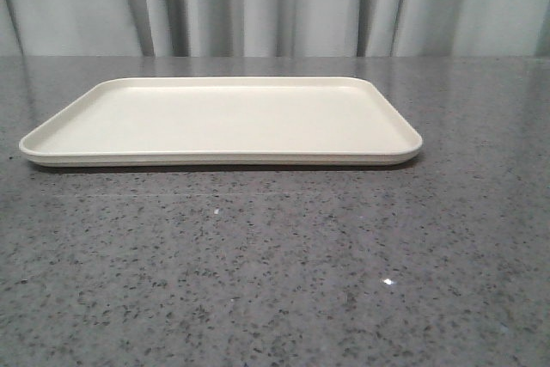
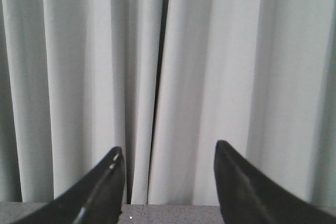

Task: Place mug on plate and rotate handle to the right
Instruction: 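Lower the left gripper onto the mug rim and close on it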

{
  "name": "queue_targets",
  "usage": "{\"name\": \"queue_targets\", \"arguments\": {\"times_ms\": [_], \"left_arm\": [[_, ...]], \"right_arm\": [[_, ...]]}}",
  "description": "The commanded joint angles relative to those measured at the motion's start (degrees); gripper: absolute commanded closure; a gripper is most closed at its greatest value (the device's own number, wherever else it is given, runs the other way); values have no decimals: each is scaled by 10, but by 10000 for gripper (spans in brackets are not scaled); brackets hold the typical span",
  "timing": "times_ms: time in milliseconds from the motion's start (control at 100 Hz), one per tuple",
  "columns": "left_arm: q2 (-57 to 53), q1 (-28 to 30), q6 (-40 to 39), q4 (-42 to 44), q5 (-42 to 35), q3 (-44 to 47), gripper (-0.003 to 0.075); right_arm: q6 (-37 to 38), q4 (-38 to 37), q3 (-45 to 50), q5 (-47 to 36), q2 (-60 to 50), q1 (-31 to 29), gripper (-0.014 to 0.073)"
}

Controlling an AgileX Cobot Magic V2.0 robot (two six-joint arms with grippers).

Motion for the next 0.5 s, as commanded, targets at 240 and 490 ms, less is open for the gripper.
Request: {"name": "queue_targets", "arguments": {"times_ms": [240,490], "left_arm": [[76,0,64,-18,135,-158,361],[161,0,118,-18,302,-266,362]], "right_arm": [[-3,-2,-19,-46,9,0,188],[-3,-2,-19,-38,9,0,188]]}}
